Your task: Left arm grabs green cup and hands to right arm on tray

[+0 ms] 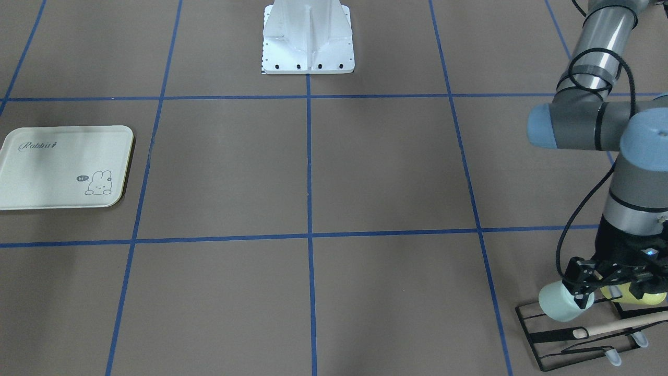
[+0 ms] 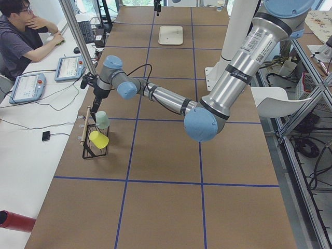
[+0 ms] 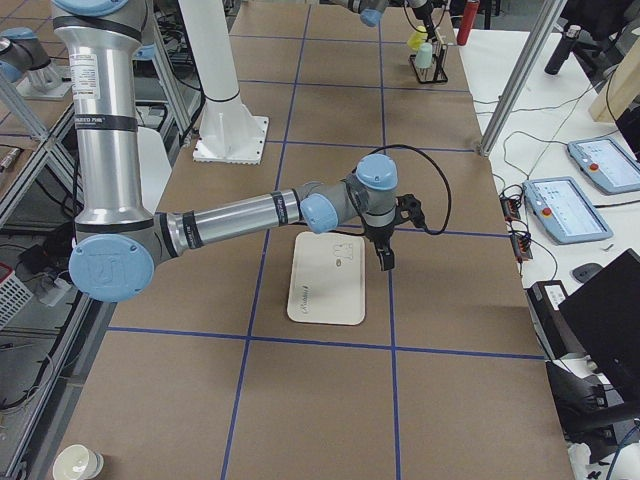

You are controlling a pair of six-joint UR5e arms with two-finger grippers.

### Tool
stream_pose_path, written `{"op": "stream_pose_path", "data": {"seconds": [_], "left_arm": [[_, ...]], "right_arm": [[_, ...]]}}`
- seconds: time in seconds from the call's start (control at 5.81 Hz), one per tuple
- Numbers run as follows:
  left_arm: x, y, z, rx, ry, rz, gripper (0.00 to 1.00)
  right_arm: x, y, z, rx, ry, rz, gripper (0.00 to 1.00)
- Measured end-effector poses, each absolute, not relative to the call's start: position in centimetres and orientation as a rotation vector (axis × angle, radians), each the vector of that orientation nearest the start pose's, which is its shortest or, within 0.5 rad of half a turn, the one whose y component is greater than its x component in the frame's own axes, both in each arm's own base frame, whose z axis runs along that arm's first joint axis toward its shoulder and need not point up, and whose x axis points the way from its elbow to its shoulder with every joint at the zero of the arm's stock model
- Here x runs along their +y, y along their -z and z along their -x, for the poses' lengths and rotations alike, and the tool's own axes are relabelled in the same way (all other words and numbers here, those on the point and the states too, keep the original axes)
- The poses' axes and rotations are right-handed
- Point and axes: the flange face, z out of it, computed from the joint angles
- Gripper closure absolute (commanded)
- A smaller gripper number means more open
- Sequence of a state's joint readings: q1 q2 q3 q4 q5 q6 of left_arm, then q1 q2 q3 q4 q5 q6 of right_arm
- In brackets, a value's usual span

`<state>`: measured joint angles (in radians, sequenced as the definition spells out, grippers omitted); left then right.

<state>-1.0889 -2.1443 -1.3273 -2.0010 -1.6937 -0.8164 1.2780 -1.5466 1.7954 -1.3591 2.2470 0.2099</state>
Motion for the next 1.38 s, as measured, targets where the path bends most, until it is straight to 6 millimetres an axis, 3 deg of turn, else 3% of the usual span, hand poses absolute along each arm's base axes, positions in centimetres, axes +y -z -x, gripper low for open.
{"op": "stream_pose_path", "data": {"seconds": [0.52, 1.2, 1.38], "left_arm": [[-70.5, -41.9, -27.3, 0.556, 0.225, -0.547, 0.00], [-70.4, -43.0, -28.0, 0.561, 0.212, -0.550, 0.01], [-70.4, -43.0, -28.0, 0.561, 0.212, -0.550, 0.15]], "right_arm": [[-51.3, -51.7, 8.1, -0.753, 0.234, -0.263, 0.00], [-51.2, -51.6, 8.0, -0.754, 0.234, -0.263, 0.00], [-51.2, -51.6, 8.0, -0.755, 0.234, -0.263, 0.00]]}}
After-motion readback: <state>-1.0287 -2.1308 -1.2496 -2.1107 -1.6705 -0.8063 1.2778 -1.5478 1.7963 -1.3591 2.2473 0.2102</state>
